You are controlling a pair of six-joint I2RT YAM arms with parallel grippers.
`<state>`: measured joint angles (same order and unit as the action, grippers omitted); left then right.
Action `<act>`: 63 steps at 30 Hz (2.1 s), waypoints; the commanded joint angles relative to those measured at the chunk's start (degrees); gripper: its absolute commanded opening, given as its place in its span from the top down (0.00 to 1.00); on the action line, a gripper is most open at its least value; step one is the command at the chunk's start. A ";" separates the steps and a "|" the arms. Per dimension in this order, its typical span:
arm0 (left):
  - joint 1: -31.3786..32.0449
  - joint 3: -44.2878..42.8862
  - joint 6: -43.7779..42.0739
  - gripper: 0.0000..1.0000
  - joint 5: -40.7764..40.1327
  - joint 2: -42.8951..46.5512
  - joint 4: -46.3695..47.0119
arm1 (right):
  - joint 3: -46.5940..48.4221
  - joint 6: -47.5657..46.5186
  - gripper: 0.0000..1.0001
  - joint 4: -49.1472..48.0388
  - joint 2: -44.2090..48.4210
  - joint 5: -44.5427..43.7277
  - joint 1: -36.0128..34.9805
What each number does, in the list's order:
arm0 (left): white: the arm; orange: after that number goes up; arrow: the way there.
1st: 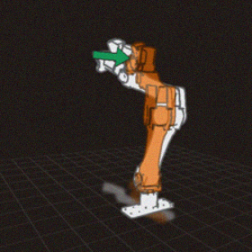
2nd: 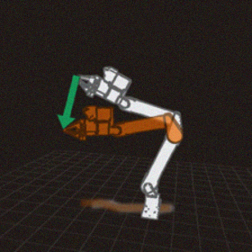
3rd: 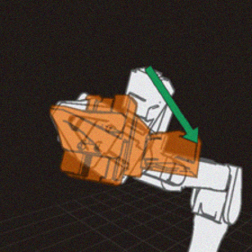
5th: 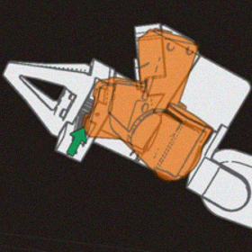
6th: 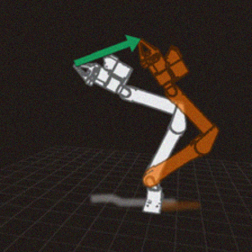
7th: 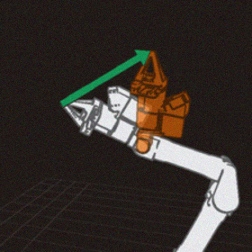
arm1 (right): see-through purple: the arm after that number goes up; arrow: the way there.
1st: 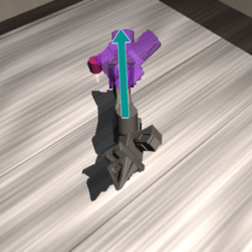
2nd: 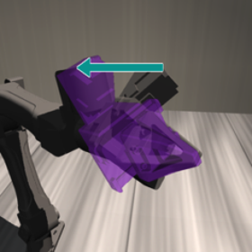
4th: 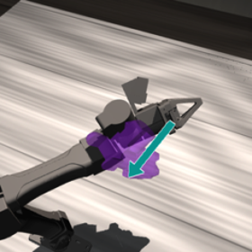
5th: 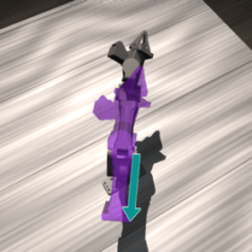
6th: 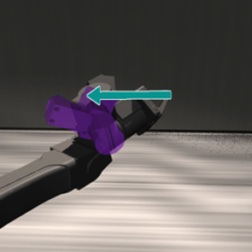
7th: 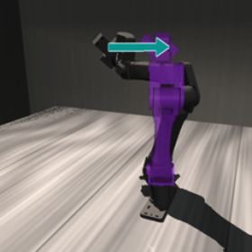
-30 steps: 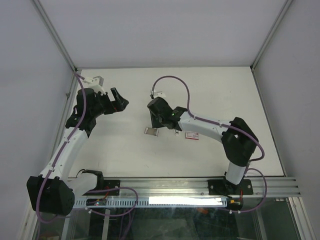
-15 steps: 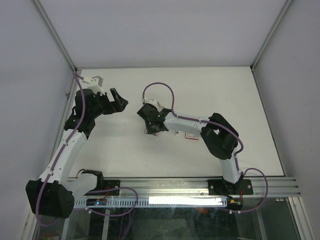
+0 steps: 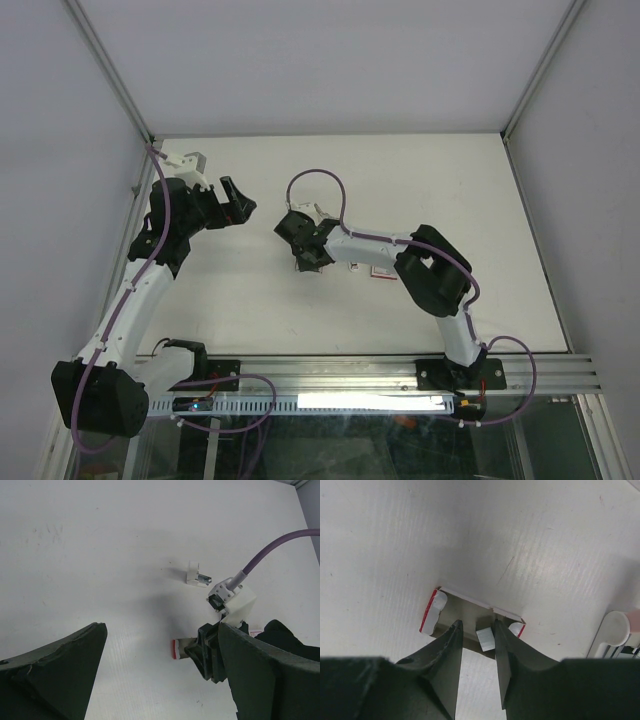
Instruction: Load the staples into the stapler
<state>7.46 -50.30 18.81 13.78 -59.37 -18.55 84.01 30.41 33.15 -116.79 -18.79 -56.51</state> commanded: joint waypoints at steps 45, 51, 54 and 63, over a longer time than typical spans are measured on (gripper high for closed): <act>0.58 -0.53 2.21 0.04 4.34 -1.97 2.99 | -1.68 -11.61 0.82 -10.11 16.79 1.72 4.90; 4.65 -2.47 6.95 0.05 5.78 -7.12 5.94 | -3.93 -14.50 0.83 -14.03 18.24 7.60 13.02; 9.06 -2.19 10.72 0.05 5.06 -10.34 10.53 | -5.31 -14.89 0.83 -15.70 18.52 9.58 16.69; 21.34 -4.19 20.63 0.06 2.27 -26.67 25.74 | -10.82 -14.70 0.83 -18.74 22.83 13.01 23.72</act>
<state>26.28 -51.44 33.17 16.60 -80.71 -3.18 74.76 16.36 19.05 -99.98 -8.25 -34.26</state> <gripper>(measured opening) 0.946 0.179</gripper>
